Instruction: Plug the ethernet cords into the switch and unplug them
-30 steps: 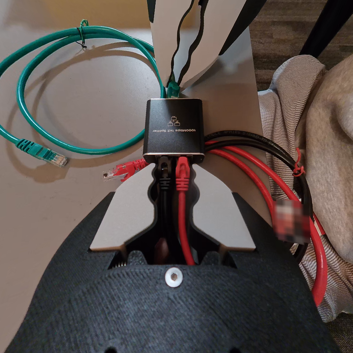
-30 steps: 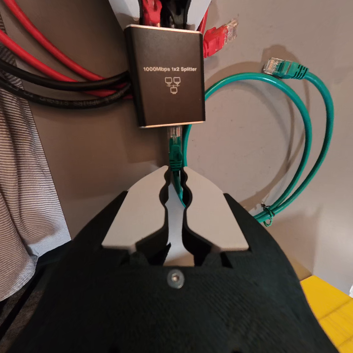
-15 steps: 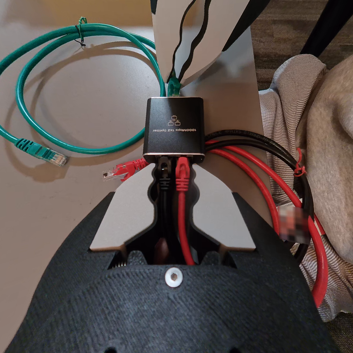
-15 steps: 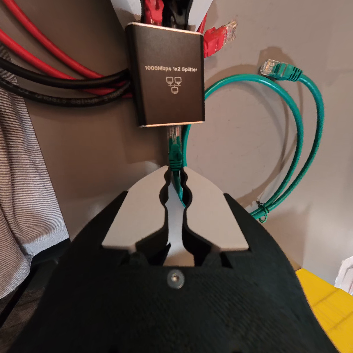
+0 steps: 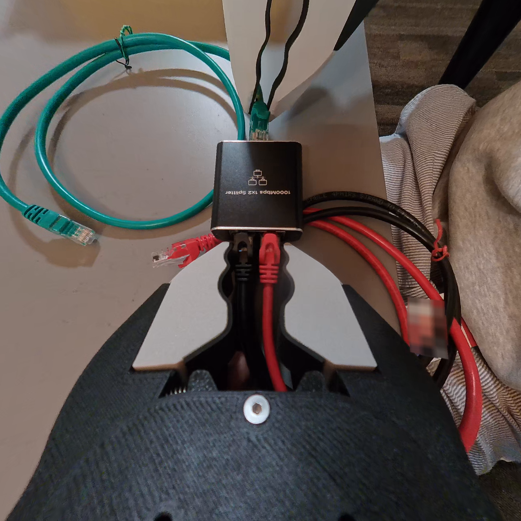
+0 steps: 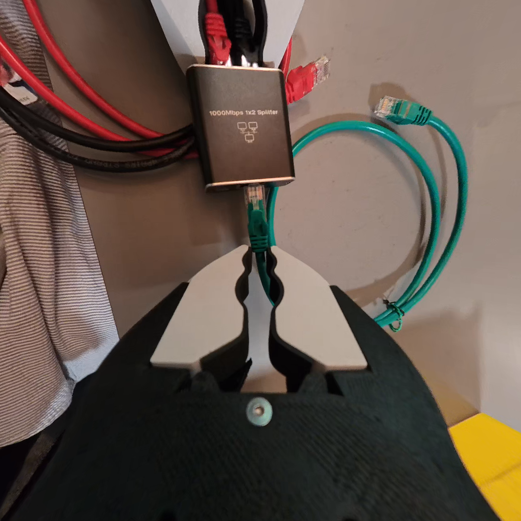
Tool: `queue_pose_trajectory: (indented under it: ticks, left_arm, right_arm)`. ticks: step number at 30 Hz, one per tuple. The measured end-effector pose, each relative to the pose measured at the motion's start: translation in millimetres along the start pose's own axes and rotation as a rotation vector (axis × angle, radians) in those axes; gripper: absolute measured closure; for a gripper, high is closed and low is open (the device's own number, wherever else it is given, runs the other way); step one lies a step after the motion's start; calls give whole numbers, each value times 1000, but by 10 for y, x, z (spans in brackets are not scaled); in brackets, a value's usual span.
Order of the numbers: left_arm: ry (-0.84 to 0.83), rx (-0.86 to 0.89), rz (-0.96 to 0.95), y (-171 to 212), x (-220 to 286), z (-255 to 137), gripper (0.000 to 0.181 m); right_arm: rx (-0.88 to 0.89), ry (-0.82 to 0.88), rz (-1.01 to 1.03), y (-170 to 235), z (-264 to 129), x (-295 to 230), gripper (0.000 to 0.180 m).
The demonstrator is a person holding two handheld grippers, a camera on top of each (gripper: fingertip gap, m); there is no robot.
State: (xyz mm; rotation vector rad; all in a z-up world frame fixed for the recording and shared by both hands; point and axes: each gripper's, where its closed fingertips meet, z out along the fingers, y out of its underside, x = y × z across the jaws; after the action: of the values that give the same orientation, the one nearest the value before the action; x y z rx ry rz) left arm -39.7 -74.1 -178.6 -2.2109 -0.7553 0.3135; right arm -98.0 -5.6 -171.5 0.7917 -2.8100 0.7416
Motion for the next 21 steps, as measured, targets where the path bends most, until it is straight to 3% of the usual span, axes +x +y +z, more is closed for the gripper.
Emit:
queue_pose_trajectory:
  ticks: [21]
  left_arm:
    - [17,40,-9,-41,8,-42,150]
  right_arm:
    - [-46,17,-19,32,95,2,170]
